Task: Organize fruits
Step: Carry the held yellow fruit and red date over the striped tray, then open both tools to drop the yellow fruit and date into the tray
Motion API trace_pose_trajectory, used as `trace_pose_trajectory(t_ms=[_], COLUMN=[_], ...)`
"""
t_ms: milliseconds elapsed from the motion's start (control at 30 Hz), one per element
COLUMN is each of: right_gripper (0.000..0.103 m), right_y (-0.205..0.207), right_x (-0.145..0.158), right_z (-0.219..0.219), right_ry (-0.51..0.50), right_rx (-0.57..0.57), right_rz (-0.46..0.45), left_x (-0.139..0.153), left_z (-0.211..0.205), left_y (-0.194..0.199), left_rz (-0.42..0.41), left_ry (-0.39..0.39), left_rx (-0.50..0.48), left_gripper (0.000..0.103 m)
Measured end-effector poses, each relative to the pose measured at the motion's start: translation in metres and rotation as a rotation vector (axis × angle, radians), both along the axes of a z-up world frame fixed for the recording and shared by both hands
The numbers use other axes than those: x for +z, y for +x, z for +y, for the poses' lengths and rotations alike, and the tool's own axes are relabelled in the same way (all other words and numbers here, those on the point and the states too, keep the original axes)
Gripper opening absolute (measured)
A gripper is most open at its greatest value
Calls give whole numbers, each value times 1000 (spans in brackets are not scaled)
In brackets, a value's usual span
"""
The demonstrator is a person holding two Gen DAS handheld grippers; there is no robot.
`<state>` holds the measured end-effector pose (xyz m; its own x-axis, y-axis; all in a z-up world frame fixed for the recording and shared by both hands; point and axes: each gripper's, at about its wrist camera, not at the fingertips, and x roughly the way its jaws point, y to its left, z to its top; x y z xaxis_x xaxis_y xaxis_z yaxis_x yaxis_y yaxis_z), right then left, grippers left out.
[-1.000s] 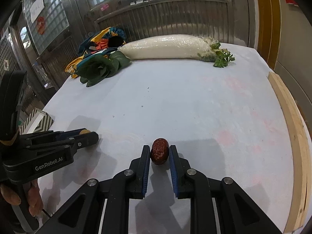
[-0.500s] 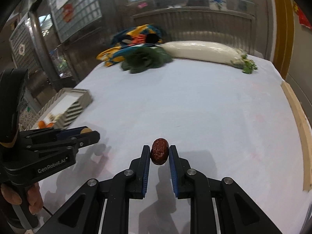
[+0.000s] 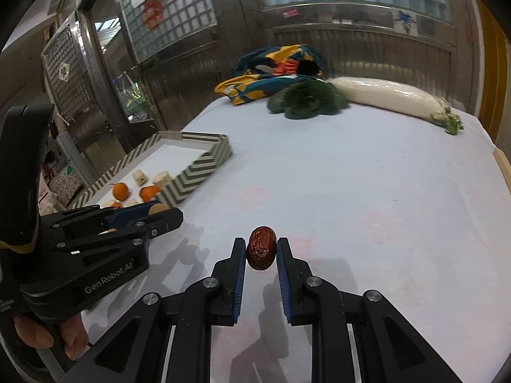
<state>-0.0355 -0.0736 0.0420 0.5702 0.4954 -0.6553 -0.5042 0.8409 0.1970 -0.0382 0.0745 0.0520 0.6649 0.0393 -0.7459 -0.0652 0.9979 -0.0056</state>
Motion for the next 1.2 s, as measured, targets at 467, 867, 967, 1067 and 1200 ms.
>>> trace_pose_trajectory(t_ms=[467, 867, 967, 1067, 1200], right_gripper=[19, 18, 18, 18, 18], right_y=[-6, 1, 3, 2, 8], right_x=[5, 17, 15, 9, 7], right_z=[52, 129, 151, 173, 194], right_ry=[-25, -62, -71, -106, -136], right_rx=[81, 234, 279, 327, 343], right_rz=[-7, -28, -21, -16, -34], left_x=[7, 5, 0, -6, -11], left_z=[52, 133, 145, 152, 152], left_y=[-16, -33, -33, -32, -28], left_rz=[-32, -10, 2, 21, 36], left_ry=[4, 1, 1, -4, 10], left_rx=[89, 228, 247, 253, 257], left_gripper=[24, 24, 24, 24, 24])
